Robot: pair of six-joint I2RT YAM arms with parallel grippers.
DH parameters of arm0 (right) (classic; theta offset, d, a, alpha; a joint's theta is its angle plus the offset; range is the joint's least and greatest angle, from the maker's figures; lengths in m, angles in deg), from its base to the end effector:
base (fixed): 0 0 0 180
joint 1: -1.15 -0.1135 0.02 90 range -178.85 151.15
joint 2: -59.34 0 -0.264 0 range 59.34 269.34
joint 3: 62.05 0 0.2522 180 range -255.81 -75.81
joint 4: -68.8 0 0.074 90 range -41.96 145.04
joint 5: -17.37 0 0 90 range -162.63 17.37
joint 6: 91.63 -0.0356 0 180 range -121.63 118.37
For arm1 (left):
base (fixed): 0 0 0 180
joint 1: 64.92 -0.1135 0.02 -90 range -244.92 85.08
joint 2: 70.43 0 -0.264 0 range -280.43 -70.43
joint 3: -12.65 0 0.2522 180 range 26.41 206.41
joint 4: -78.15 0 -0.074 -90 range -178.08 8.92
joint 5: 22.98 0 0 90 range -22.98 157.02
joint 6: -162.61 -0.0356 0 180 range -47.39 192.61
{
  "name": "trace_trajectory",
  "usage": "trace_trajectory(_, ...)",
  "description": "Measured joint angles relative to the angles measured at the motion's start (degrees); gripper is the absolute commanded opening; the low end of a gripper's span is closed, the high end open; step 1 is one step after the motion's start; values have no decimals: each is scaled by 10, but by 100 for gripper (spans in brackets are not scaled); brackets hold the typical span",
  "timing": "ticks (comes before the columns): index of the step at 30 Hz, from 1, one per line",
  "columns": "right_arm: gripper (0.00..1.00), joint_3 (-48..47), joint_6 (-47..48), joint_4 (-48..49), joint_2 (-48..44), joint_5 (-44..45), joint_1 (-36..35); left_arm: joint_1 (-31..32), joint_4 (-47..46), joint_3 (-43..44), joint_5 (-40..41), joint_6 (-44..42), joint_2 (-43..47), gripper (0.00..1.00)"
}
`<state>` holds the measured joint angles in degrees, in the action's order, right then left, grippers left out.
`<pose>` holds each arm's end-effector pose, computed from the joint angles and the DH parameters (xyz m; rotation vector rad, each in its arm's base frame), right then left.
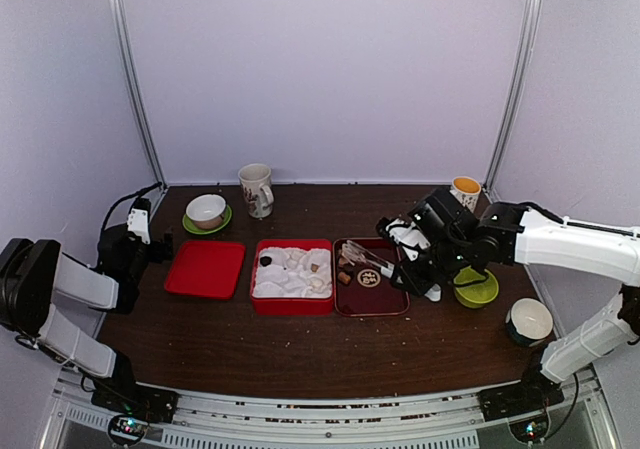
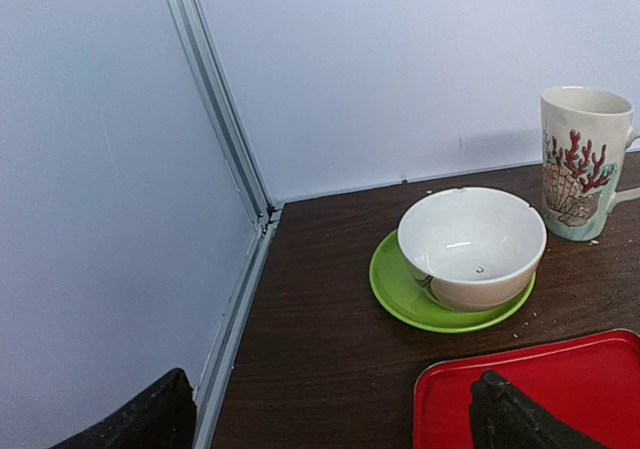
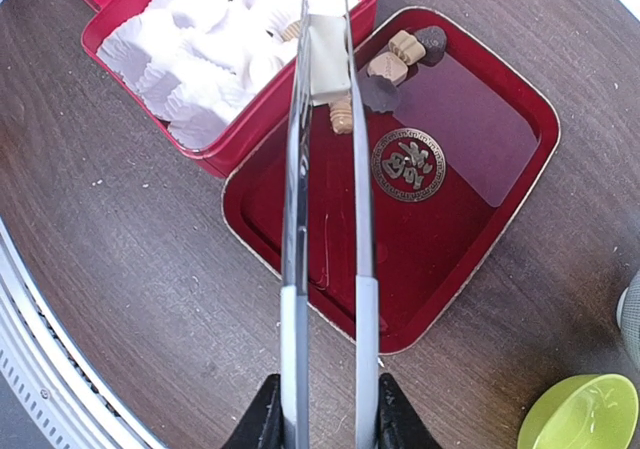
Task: Pack the chocolate
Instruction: Pick up the fake chocolate from the plate, then place the fake chocolate in the empty pocket of the box.
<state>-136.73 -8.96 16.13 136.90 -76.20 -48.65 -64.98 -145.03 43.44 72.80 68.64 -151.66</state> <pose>0.1771 0.2130 0.2683 -0.9670 2.4191 0.4575 0.2489 0.0038 0.1662 -0.0175 1.6987 0.1382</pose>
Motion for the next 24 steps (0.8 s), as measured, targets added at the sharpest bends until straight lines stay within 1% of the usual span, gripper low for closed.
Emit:
trace_trajectory(10,21,-7,1,16,0,-5,0,0,0,0,0,0,0,98)
trace_trajectory(16,21,-7,-1,52,3,-42,-3,0,0,0,0,0,0,98)
trace_trajectory(18,21,-15,-1,59,16,-51,-8,0,0,0,0,0,0,98)
trace_trajectory(24,21,-56,-3,80,91,-70,-30,0,0,0,0,0,0,98)
